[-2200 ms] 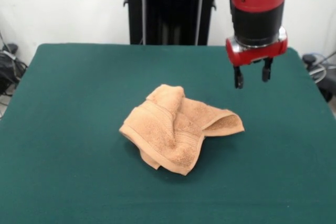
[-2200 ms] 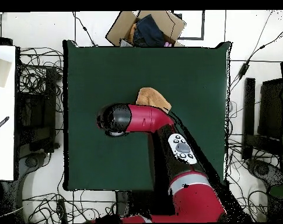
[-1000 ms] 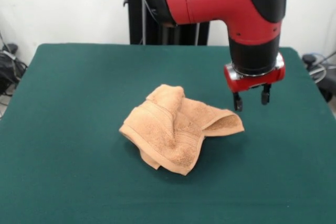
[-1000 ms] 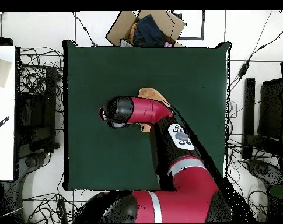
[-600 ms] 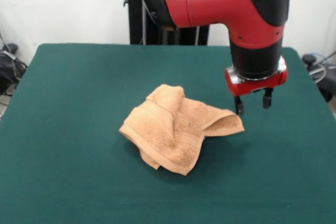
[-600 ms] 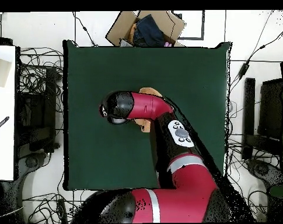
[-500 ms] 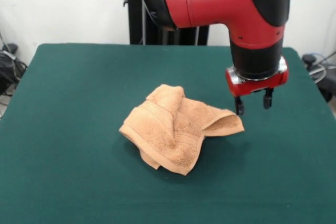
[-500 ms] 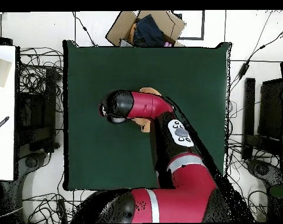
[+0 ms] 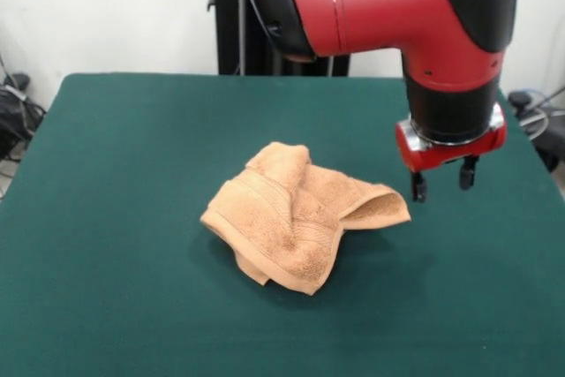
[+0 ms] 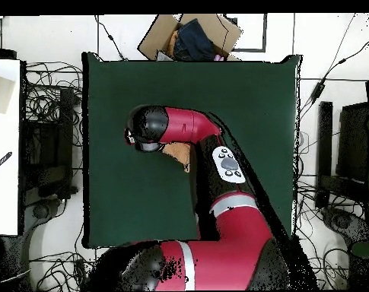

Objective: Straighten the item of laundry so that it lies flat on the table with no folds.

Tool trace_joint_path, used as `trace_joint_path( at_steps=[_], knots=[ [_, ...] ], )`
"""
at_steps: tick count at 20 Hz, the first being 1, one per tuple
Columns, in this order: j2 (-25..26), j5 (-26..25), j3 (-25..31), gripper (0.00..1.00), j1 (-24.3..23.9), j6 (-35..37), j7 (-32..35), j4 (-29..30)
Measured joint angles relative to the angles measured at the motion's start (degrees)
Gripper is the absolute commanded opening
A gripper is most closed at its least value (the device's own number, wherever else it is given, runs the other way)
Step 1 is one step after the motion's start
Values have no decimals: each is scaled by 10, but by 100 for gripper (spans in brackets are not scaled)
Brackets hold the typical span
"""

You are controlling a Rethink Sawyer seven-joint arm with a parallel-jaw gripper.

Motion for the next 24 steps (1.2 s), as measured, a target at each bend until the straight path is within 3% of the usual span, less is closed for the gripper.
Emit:
trace_joint_path(
  at_steps=[14,24],
  knots=[
    [34,0,0,100,5,26,0,-75],
    [39,0,0,100,3,34,0,-92]
  ],
)
